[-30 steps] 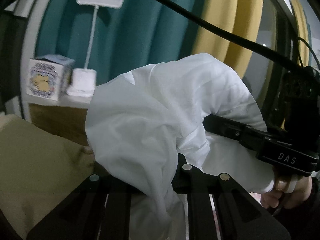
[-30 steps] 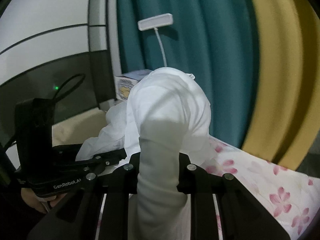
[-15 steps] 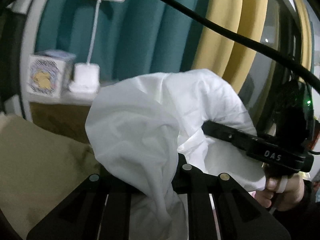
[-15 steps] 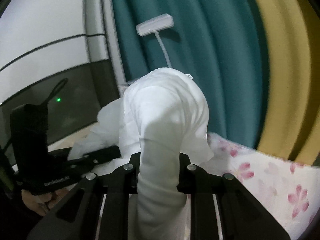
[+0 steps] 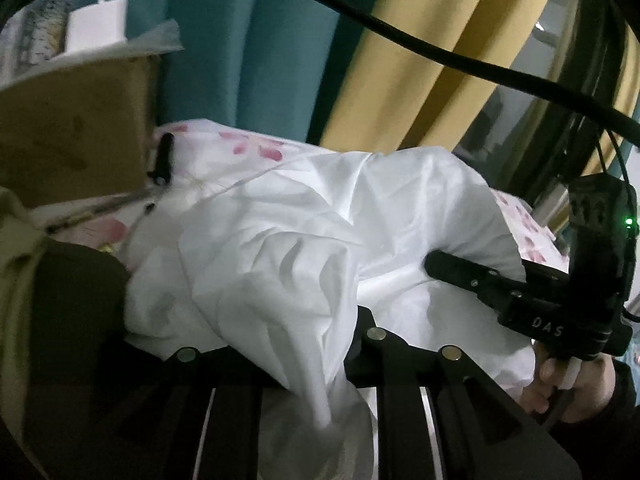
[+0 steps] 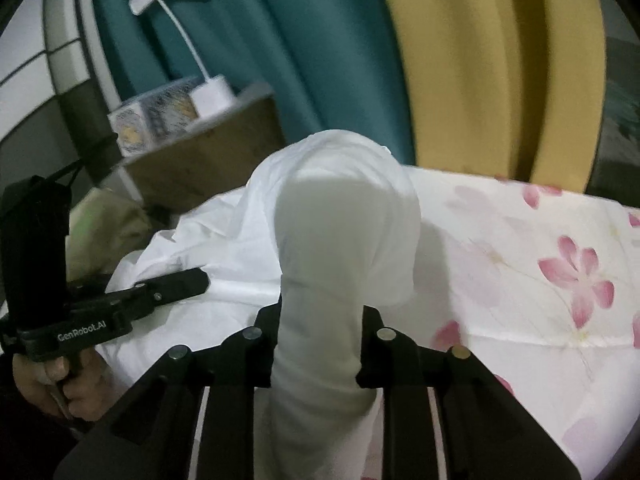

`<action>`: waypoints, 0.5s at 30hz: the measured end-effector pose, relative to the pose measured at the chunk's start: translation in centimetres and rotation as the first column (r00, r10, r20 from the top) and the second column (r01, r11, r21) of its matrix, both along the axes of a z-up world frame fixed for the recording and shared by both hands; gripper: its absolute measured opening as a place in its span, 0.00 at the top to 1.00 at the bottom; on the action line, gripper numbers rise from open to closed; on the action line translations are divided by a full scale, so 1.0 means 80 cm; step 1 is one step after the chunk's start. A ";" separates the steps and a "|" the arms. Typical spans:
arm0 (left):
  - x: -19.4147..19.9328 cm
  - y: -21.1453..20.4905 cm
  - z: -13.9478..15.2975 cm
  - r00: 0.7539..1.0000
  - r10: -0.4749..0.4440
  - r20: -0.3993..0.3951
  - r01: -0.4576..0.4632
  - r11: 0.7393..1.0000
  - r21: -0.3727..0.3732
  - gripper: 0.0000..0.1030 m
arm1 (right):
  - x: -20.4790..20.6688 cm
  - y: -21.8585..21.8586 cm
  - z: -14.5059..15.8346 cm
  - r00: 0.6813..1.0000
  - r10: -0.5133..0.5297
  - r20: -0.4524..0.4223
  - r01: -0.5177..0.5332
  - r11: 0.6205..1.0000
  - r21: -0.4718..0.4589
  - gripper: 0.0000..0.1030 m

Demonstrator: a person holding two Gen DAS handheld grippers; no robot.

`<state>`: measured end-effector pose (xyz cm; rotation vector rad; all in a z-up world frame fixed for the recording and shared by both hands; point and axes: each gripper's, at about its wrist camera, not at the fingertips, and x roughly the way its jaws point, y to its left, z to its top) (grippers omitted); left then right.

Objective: Fold large clothes
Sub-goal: 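Carry the lifted shirt bundle with the right tool toward the bed's end, then lower the shirt bundle onto the sheet and open the right tool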

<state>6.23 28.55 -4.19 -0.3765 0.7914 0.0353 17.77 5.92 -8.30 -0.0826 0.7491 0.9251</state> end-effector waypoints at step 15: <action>0.007 0.027 -0.035 0.994 0.060 -0.093 -0.065 0.997 -0.050 0.60 | 0.028 -0.023 -0.047 0.996 -0.084 -0.024 0.081 0.989 -0.121 0.33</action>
